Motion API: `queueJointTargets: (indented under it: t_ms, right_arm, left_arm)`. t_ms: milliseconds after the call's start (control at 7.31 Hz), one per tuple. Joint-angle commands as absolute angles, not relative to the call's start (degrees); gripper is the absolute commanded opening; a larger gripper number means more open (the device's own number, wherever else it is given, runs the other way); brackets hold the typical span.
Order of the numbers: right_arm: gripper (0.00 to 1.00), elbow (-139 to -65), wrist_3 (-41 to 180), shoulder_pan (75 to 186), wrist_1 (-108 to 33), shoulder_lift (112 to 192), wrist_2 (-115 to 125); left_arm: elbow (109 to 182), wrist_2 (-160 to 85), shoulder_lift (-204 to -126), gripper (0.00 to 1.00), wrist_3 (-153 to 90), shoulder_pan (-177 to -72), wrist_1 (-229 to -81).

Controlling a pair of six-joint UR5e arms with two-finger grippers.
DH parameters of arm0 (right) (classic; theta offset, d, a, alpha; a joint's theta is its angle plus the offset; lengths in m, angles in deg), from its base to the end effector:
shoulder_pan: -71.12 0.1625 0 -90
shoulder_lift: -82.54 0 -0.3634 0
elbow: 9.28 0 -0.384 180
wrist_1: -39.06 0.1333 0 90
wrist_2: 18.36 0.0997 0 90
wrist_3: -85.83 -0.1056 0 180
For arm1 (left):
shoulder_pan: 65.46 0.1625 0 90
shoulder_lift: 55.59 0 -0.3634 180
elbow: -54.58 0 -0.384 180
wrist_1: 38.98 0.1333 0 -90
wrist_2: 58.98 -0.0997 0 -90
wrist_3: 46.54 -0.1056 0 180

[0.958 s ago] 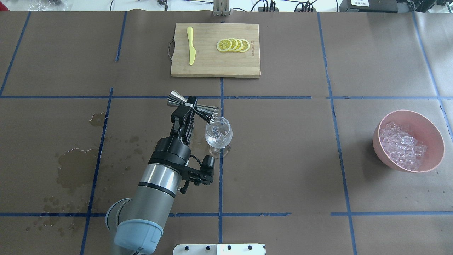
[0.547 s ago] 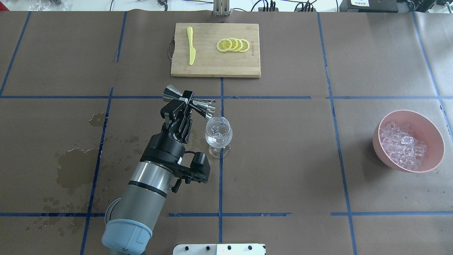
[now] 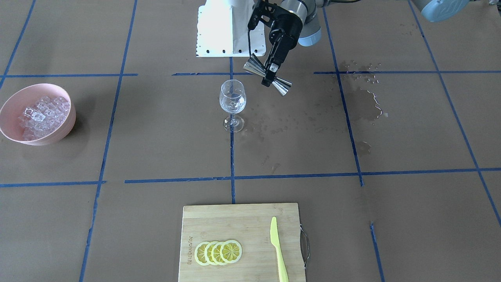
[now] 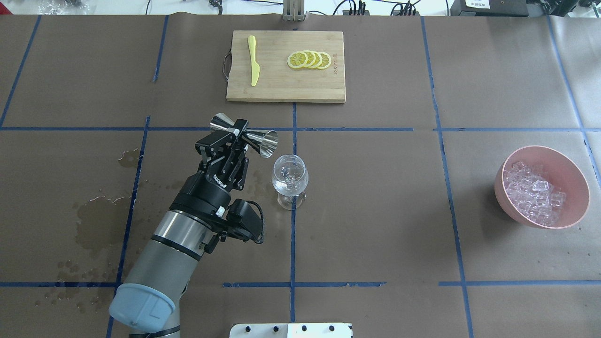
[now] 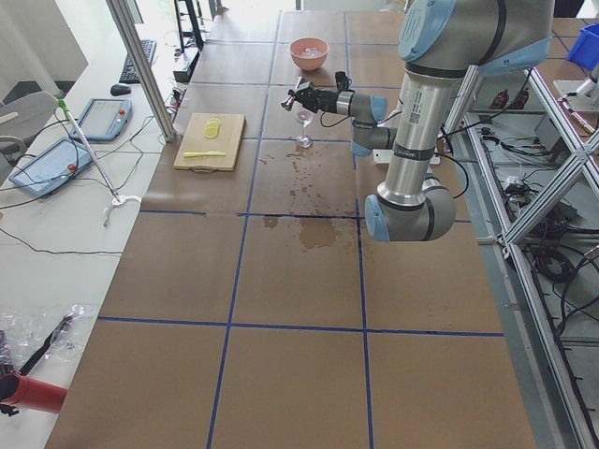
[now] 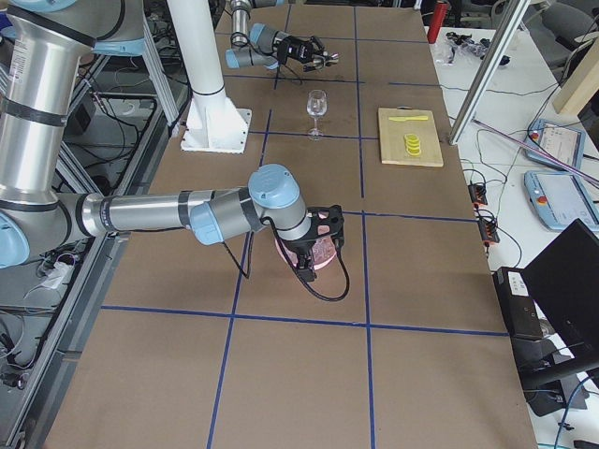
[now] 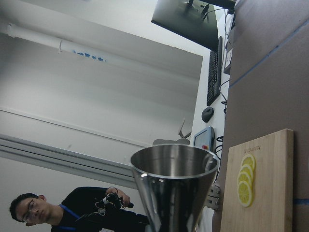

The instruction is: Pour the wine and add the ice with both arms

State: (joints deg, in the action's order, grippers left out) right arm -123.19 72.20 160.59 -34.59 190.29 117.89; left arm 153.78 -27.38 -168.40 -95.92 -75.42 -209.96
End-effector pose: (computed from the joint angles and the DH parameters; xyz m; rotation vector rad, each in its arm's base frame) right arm 0.0534 -0.3916 0.4967 0.2699 -0.8354 0.0552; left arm 0.4327 -0.3026 0.1805 1.8120 -0.1577 0.6138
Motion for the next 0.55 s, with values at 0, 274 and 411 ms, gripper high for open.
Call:
queueJointTargets:
  t_ms: [0, 274, 411]
  right_arm:
    - [1.0, -123.1, 71.86, 160.59, -34.59, 190.29, 117.87]
    - [1.0, -122.75, 71.95, 160.59, -34.59, 190.29, 117.87]
    - [1.0, -122.75, 71.95, 160.59, -34.59, 190.29, 117.87]
  left_arm:
    - [153.81, -26.9, -160.92, 0.0, -92.45, -75.57, -216.5]
    - [153.81, -25.77, -152.31, 0.0, -89.44, -75.65, -223.78]
    - [153.81, -25.67, -148.18, 0.0, -89.09, -75.65, -227.91]
